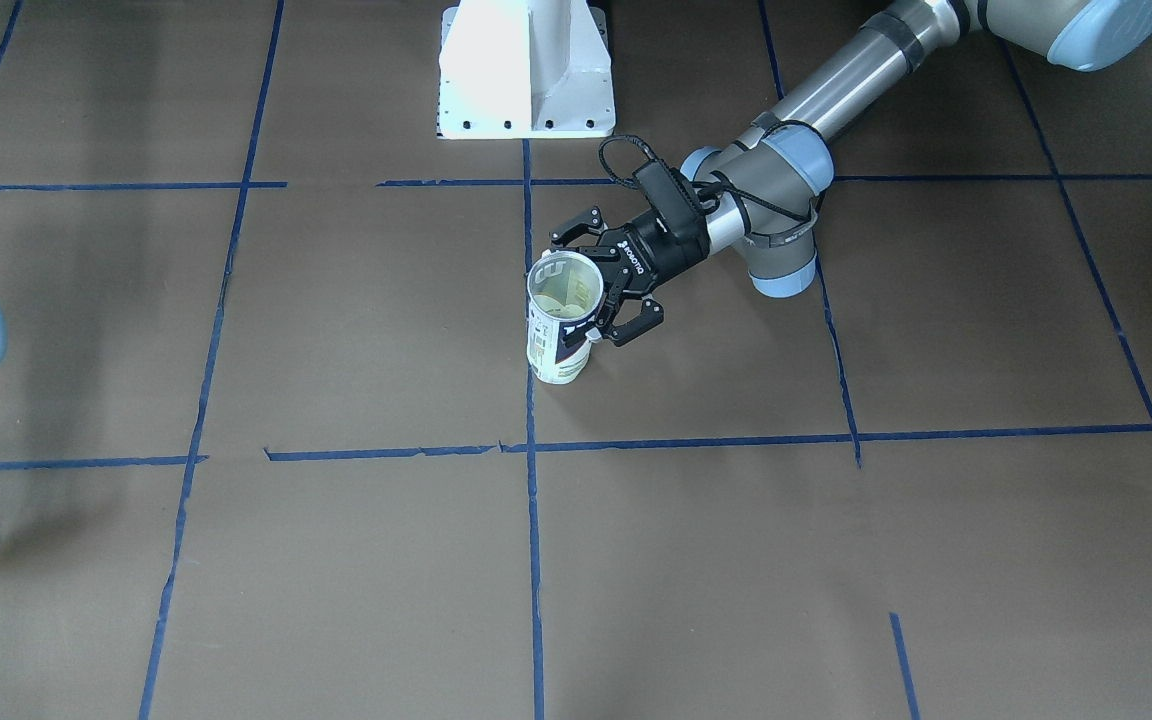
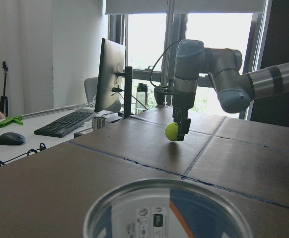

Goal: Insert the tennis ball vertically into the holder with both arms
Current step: 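Grasp the Wilson tennis ball with the right gripper and lift it, then carry the second ball with the right gripper over the can opening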

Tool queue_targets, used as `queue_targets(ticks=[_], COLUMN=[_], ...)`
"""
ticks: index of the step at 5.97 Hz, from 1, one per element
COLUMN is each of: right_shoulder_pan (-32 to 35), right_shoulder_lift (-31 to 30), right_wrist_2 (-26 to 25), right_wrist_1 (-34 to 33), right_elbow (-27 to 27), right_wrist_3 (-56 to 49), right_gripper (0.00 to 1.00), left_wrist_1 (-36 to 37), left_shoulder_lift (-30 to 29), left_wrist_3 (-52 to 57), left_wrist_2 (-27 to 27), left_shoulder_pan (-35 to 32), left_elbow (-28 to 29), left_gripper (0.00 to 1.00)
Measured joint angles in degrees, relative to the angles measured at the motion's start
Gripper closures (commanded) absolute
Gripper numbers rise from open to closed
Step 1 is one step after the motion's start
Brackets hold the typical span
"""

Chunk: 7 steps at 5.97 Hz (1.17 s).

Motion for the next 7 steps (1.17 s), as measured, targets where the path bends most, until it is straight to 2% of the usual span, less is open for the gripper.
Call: queue_targets(ticks=[2, 4, 7], right_shoulder_pan=[2.67, 2.71, -4.71], right_shoulder_lift=[0.29, 0.18, 2.85], right_wrist_2=[8.2, 13.93, 13.03], right_wrist_1=[-0.49, -3.25, -24.42], right_elbow=[5.46, 16.4, 41.27], right_wrist_3=[5.37, 20.49, 39.74], right_gripper=[1.0, 1.0, 1.0], left_wrist_1=[0.0, 0.02, 0.01], left_shoulder_lift=[-0.04, -0.13, -0.16], left_wrist_3=[0.0, 0.0, 0.0], left_wrist_2=[0.0, 0.0, 0.0], left_shoulder_pan=[-0.12, -0.15, -0.16], left_elbow=[0.0, 0.0, 0.0], left_gripper=[0.15, 0.15, 0.15])
